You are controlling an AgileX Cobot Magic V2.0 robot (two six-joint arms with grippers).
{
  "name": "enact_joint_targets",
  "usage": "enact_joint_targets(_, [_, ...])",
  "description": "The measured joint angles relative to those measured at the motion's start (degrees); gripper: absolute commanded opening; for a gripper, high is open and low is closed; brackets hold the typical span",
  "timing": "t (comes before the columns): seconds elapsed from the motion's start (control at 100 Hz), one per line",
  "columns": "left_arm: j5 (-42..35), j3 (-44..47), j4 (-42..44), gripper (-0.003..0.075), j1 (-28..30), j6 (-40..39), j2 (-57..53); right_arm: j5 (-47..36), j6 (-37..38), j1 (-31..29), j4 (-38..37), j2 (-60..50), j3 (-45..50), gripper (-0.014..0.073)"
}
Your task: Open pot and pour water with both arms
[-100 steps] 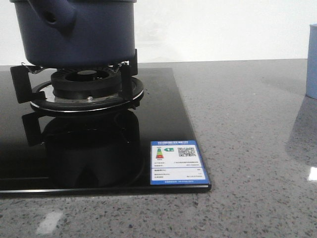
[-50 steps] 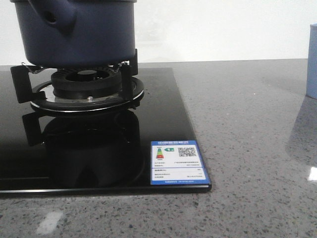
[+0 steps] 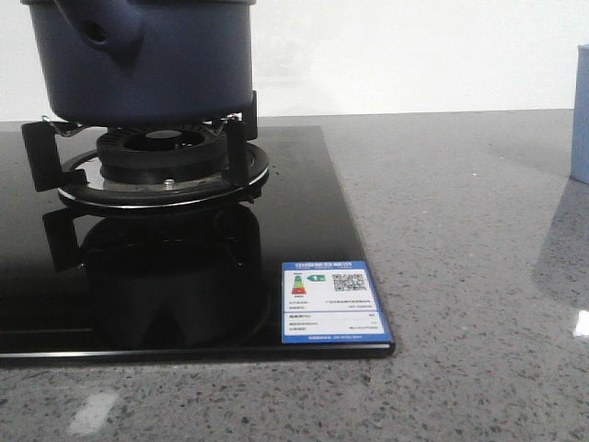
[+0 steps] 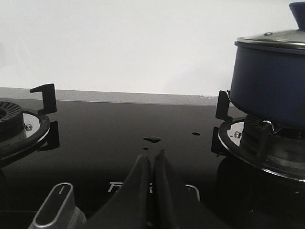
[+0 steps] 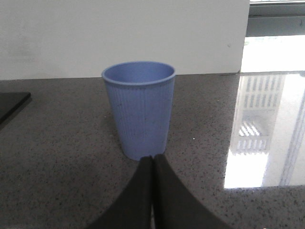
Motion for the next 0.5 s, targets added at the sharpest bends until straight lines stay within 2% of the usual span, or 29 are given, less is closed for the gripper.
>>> enact_joint_targets(0.11, [0.0,0.0,0.0,-0.002,0.0,0.0,0.0,0.5,0.3,0.0,0.0,-6.0,4.7,-0.0067])
enact_joint_targets(0.24, [0.0,0.0,0.0,-0.002,0.1,0.0,0.0,5.7,3.5,0.0,-2.3,-12.7,4.7,-0.0067])
enact_joint_targets(0.5, [0.0,0.0,0.0,-0.002,0.0,0.0,0.0,9.7,4.5,0.0,-3.0,-13.9,4.7,-0.0067])
